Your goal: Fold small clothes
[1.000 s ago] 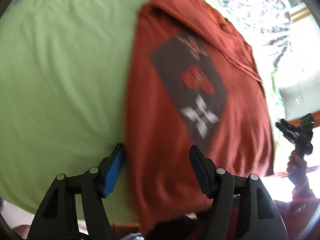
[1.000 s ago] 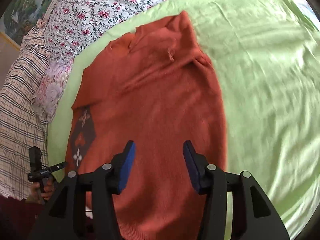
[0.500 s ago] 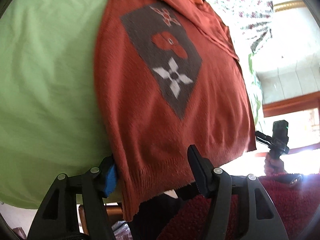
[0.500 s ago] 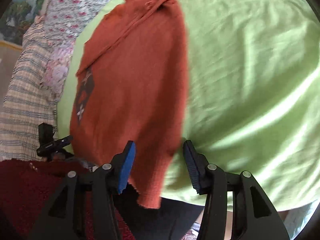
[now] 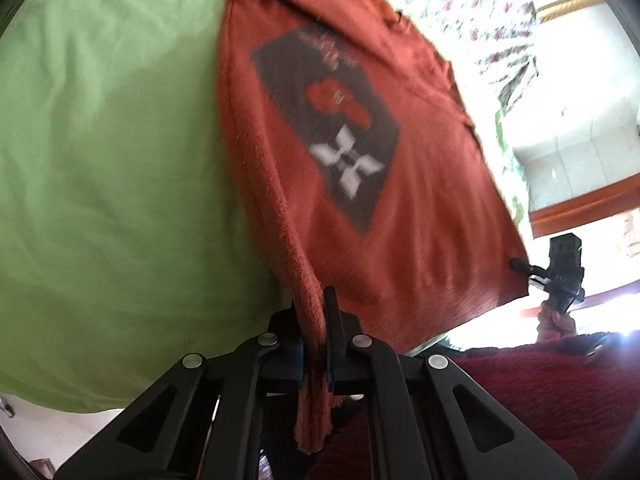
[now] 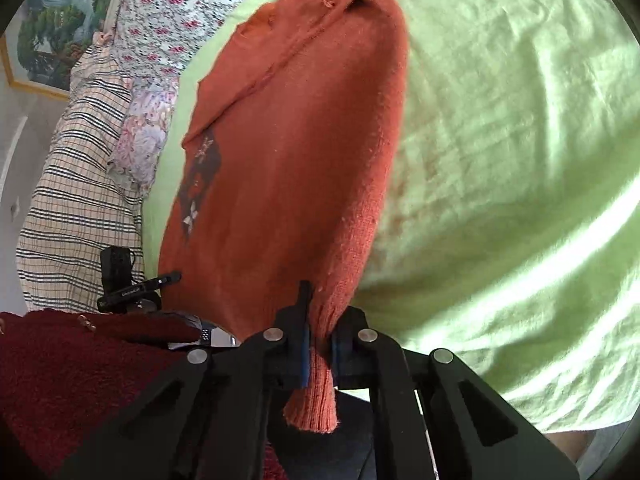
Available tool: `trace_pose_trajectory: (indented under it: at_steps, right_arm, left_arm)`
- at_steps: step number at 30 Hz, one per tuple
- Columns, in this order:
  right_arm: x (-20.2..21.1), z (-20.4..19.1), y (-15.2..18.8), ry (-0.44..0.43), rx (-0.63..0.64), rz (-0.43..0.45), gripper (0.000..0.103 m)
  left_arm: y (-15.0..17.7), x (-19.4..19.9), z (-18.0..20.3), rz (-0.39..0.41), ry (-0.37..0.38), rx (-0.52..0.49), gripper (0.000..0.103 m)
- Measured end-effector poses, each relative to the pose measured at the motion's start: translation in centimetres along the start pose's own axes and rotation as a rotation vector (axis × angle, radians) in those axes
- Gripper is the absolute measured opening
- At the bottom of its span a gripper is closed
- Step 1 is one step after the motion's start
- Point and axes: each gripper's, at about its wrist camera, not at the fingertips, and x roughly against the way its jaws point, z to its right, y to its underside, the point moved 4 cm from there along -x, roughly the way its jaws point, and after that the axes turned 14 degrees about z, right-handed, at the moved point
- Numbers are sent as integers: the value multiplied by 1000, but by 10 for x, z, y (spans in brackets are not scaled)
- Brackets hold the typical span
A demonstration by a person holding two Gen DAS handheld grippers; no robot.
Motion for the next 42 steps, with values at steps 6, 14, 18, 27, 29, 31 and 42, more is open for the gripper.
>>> trace_pose_trajectory:
  at_steps: [6,14,18,27,29,31,42]
  right_arm:
    - [12,-24,-26,-76,-18,94,8]
    - [22,-52,-91,-146,9,249,8]
    - [16,-55,-135,-167,30,305,8]
    - [-34,-37,-238,-152,24,379,8]
    - [-49,-31,-259,-141,25,376,8]
    - [-63,-27,-278,-135,24,366,8]
    - [-155,24,-326,-26,-31,213,13]
  left_arm:
    - [-42,23,23,123,62,5,4]
    - [-138,50,42,318,80,-28,4]
    - [-184,47,47,381,66,-57,4]
    - [-279,-12,38,441,32,-40,4]
    - [-297,-30,38,439,27,-29,4]
    - [-315,-49,33,430,13,-11,4]
    - [-337,-127,-30,323,-146,173,10]
